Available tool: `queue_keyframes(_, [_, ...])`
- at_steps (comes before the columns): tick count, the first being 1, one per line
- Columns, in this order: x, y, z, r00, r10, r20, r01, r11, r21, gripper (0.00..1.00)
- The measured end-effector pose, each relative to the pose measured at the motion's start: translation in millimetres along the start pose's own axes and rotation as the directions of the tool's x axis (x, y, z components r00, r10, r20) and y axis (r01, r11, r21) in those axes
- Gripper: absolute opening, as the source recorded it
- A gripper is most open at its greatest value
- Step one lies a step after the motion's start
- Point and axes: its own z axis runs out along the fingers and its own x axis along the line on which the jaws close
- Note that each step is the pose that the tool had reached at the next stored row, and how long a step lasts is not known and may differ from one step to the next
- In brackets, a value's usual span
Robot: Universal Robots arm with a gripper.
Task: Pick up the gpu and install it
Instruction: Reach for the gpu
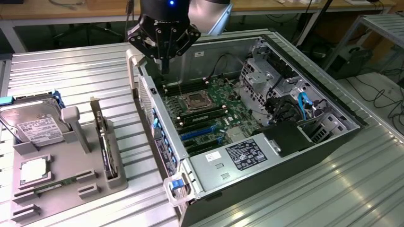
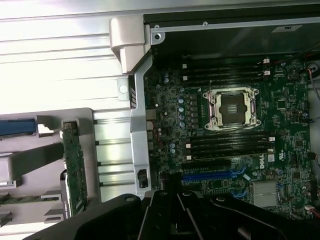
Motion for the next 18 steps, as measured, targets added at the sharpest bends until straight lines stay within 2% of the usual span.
queue_keyframes(18, [15.7, -2.8, -0.5, 1.0000, 0.000, 0.0000, 0.000, 1.0000, 0.0000, 0.11])
